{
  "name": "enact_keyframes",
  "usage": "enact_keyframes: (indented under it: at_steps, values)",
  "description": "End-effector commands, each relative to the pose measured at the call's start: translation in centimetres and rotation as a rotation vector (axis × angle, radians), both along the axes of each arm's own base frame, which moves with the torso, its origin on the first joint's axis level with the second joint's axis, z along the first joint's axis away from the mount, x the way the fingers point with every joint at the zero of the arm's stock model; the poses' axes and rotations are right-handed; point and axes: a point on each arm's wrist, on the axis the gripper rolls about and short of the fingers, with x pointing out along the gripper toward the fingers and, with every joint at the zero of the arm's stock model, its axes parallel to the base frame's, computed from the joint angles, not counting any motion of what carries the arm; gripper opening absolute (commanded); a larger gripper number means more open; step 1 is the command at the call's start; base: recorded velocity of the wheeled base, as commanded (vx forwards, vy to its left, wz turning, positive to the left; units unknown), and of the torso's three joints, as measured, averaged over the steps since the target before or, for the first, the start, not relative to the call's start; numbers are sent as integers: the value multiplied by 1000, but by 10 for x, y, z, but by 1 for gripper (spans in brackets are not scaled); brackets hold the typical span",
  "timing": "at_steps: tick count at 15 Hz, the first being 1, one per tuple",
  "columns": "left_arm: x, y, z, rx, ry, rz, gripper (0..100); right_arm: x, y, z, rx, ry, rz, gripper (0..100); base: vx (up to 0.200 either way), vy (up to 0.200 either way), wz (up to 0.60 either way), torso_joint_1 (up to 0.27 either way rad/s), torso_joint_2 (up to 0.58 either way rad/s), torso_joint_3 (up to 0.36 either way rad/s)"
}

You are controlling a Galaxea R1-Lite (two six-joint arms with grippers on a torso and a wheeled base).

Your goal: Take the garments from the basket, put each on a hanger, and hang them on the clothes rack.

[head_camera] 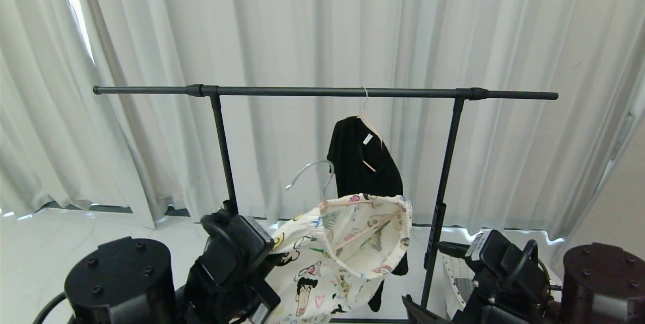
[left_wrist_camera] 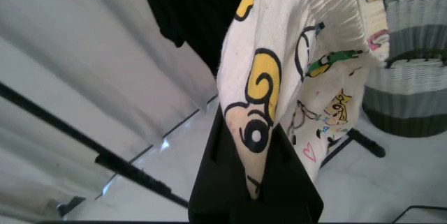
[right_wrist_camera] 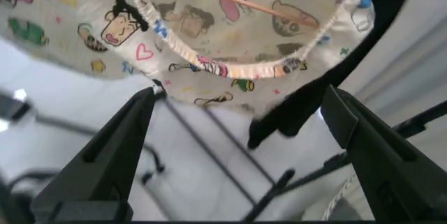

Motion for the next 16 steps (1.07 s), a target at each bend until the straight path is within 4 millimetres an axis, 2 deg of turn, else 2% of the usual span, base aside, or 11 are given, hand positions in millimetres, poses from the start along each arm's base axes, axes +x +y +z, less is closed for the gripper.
enact_keyframes:
  at_steps: [1,4,6,11,16]
  values:
    - [-12,1,-25,58,59,-37,0,-6,-5,37,13,5,57,100,0,0,0,0,0,0]
    - [-20,1,-23,34,54,-100,0,-9,-13,75,-33,92,169,100,0,0,0,0,0,0]
    - [-28,-6,-23,28,63,-211,0,-5,-7,85,-68,72,224,100,0,0,0,0,0,0]
    - [-43,-21,-20,15,54,-327,0,3,8,61,-209,38,447,100,0,0,0,0,0,0]
    - [-45,-24,-17,0,47,-363,0,15,13,37,-309,95,490,100,0,0,0,0,0,0]
